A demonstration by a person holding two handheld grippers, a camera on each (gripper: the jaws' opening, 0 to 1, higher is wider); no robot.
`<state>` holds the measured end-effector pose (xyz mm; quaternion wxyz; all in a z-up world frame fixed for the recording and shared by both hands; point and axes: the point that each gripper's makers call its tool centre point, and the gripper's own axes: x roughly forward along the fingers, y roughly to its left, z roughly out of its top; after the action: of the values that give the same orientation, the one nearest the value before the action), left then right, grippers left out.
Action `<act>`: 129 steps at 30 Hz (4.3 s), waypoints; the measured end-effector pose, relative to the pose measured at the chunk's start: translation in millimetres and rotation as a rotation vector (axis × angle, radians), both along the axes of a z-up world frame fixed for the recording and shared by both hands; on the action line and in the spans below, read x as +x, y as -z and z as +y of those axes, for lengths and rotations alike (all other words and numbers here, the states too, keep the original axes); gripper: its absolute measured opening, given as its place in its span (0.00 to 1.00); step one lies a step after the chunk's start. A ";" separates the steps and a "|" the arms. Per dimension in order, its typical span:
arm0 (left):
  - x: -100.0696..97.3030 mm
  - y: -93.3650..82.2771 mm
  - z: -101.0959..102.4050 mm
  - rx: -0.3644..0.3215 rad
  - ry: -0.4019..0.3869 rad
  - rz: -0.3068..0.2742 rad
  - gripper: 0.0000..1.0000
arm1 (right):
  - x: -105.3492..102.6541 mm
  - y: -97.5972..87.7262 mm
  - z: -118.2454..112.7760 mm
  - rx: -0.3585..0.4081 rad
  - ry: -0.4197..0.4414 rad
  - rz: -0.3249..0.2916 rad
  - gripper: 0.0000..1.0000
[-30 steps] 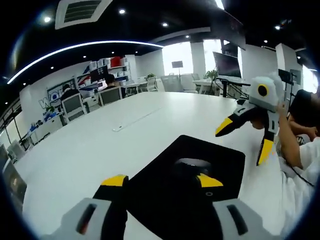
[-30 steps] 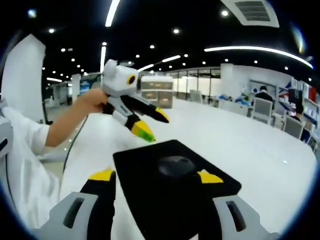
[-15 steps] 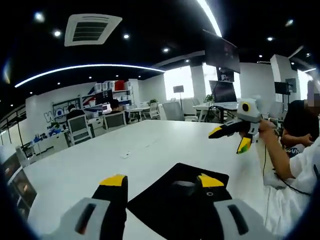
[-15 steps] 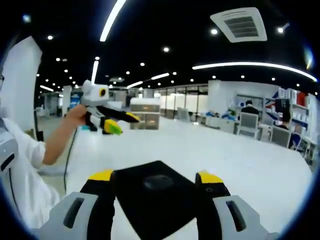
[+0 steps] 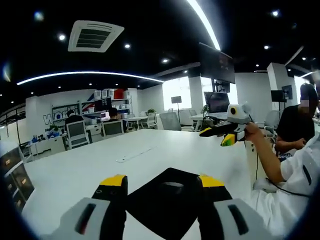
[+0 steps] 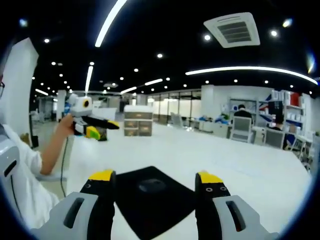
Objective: Arrange the mouse and mouse pad neatly on the desk surface
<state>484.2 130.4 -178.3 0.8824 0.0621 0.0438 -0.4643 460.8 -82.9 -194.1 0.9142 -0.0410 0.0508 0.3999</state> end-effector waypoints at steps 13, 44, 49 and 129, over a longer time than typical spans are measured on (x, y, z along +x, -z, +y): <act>-11.1 -1.1 2.1 -0.051 0.015 0.015 0.55 | -3.9 -8.0 -8.3 -0.001 0.017 -0.020 0.61; -22.9 -9.2 -0.1 -0.051 0.032 -0.019 0.55 | -15.6 -23.0 -14.2 -0.004 0.049 -0.064 0.61; -23.2 -8.6 -1.9 -0.050 0.039 -0.020 0.55 | -14.5 -23.8 -15.5 -0.035 0.080 -0.077 0.61; -23.9 -9.1 -1.5 -0.040 0.040 -0.031 0.53 | -19.1 -16.1 -4.8 -0.076 0.048 -0.065 0.61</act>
<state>460.3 128.9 -169.2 0.8747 0.0526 0.0198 -0.4815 441.7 -87.7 -178.0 0.9225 -0.0876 0.0370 0.3740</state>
